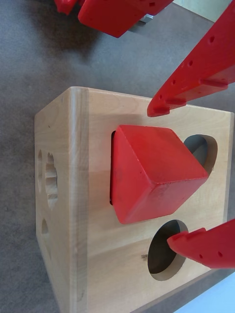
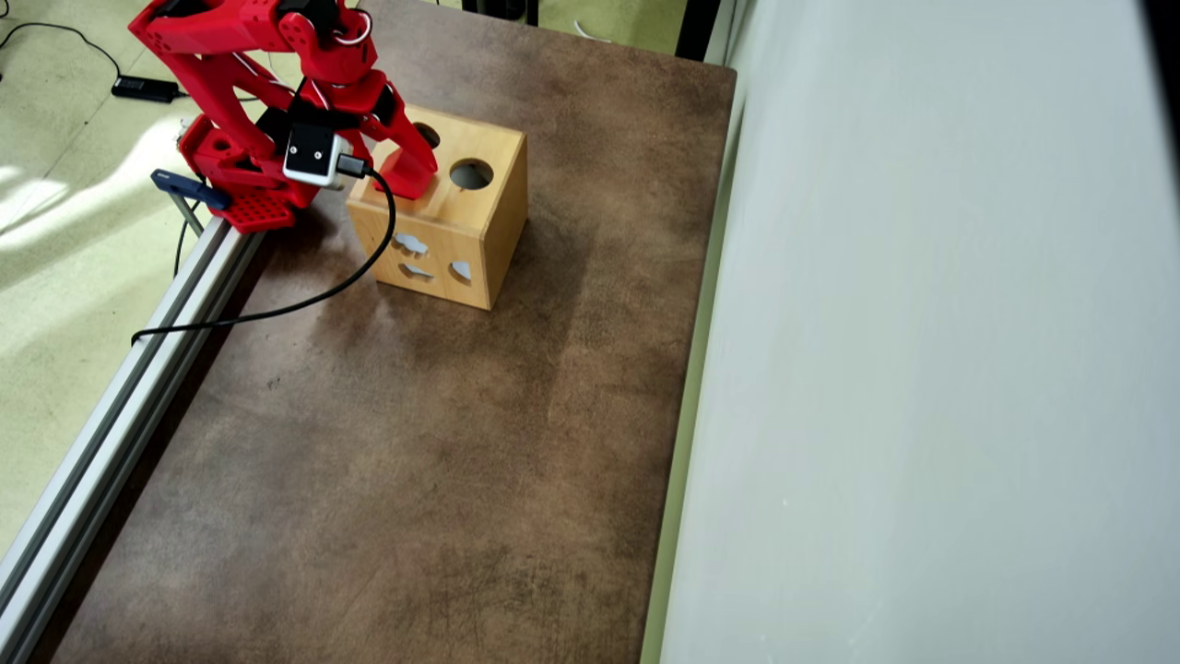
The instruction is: Pick and place the red cube on the square hole
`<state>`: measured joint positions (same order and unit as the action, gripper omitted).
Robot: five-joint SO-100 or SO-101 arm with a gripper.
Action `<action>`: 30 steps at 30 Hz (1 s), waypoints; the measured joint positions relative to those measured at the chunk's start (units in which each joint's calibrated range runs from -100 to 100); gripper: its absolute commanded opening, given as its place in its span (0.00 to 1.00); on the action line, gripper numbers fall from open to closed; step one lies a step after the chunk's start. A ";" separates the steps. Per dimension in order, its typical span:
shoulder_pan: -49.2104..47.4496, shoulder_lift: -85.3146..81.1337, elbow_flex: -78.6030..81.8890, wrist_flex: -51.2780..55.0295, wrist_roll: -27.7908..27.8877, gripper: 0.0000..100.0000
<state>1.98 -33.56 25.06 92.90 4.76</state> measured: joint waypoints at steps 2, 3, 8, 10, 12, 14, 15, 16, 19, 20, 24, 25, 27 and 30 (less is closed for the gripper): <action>0.00 0.00 0.00 0.00 0.00 0.36; 0.00 0.00 0.00 0.00 0.00 0.36; 0.00 0.08 0.00 -0.56 0.00 0.36; 0.00 0.08 0.00 -0.56 0.00 0.36; 0.00 0.08 0.00 -0.56 0.00 0.36; 0.00 0.08 -0.18 -0.56 0.00 0.36; 0.00 0.08 -0.18 -0.56 0.00 0.36; 0.00 0.08 -0.18 -0.65 0.00 0.36; 0.00 0.08 -0.18 -2.34 0.00 0.36; 0.00 0.17 -0.18 -3.39 0.00 0.36; 0.00 0.51 -0.09 -7.43 0.10 0.36; 0.00 0.76 0.00 -7.67 0.10 0.36; 0.00 2.29 0.00 -7.75 0.10 0.36; 0.00 4.32 -0.18 -7.75 0.15 0.36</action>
<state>1.98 -29.24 24.88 85.15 4.91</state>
